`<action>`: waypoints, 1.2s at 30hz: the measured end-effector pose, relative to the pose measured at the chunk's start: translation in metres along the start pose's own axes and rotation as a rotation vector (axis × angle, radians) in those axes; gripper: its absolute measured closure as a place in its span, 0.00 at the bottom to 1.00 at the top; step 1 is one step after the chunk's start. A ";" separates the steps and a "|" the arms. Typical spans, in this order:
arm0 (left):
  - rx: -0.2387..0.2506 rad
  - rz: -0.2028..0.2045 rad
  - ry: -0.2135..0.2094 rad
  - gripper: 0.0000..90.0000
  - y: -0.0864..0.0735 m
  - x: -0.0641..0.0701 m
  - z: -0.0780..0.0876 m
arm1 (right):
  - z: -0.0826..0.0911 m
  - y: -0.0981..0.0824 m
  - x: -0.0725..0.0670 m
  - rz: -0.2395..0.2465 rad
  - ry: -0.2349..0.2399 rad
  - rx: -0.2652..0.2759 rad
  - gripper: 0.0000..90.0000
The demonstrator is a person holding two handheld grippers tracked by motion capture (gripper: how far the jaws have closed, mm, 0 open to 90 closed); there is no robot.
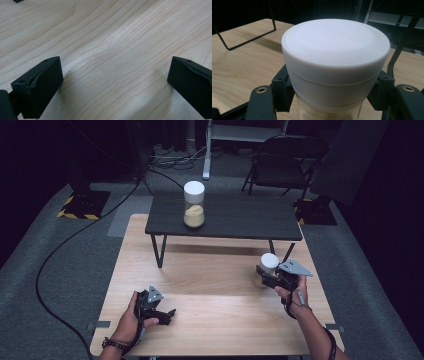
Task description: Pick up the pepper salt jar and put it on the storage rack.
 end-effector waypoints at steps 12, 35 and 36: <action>0.000 0.000 0.000 0.01 0.000 0.000 0.000 | 0.021 0.018 -0.007 -0.010 0.011 0.016 0.38; 0.000 0.000 0.000 0.01 0.000 0.000 0.000 | 0.044 0.051 -0.019 -0.007 -0.004 0.039 0.38; 0.000 0.000 0.000 0.01 0.000 0.000 0.000 | 0.046 0.056 -0.019 -0.008 -0.006 0.039 0.38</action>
Point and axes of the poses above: each handheld gripper's, and its own axes: z roughly backward along the jaws, y roughly out of its top, x roughly to its right, the point moved 1 cm from there along -z, roughly forward along the jaws, and after that the axes turned 8 degrees about -z, right-handed, at the moved point
